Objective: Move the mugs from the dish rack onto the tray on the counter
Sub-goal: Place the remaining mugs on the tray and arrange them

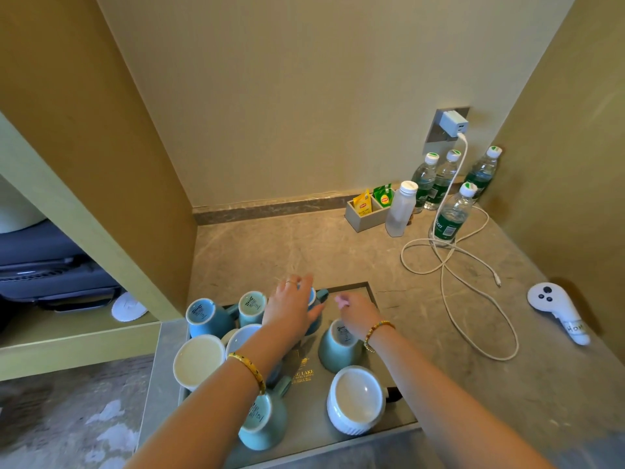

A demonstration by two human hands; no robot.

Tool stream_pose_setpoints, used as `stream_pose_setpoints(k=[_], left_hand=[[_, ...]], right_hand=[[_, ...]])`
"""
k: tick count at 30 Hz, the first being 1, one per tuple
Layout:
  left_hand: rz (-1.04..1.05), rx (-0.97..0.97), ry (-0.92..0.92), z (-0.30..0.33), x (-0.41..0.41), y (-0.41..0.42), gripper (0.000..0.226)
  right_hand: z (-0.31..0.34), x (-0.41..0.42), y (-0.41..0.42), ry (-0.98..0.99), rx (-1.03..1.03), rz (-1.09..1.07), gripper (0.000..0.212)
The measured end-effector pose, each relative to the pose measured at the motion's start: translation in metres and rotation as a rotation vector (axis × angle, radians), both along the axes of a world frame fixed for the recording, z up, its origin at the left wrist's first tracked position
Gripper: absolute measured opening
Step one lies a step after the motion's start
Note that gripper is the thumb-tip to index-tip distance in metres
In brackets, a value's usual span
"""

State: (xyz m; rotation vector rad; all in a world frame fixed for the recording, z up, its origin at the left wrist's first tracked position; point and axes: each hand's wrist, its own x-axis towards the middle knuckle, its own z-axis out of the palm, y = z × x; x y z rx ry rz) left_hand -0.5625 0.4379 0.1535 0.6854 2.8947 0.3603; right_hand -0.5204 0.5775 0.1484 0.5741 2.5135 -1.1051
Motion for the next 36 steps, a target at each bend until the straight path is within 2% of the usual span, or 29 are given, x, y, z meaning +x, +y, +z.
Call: stream_pose_setpoints(k=[3, 6, 9, 11, 18, 25, 30, 36], left_hand=[[-0.144, 0.104, -0.087, 0.001, 0.014, 0.007, 0.051], [-0.260, 0.081, -0.223, -0.006, 0.025, 0.016, 0.059], [-0.287, 0.091, -0.307, -0.010, 0.029, 0.022, 0.069], [-0.292, 0.090, -0.357, -0.012, 0.031, 0.022, 0.076], [-0.254, 0.034, -0.262, -0.013, 0.036, 0.023, 0.068], [-0.199, -0.025, -0.246, -0.010, 0.035, 0.012, 0.060], [-0.193, -0.072, -0.238, -0.007, 0.032, 0.000, 0.058], [-0.192, -0.110, -0.220, -0.006, 0.031, -0.009, 0.055]], right_hand=[[0.001, 0.012, 0.018, 0.023, 0.072, -0.129, 0.024], [0.001, 0.020, 0.032, -0.099, 0.069, -0.136, 0.021], [0.004, 0.027, 0.033, -0.284, -0.202, -0.213, 0.032], [0.004, 0.030, 0.030, -0.327, -0.368, -0.278, 0.037], [0.005, 0.038, 0.026, -0.272, -0.526, -0.342, 0.038], [0.007, 0.034, 0.012, -0.300, -0.524, -0.284, 0.038], [0.004, 0.032, 0.001, -0.239, -0.324, -0.100, 0.032], [0.008, 0.030, -0.007, -0.205, -0.252, -0.018, 0.030]])
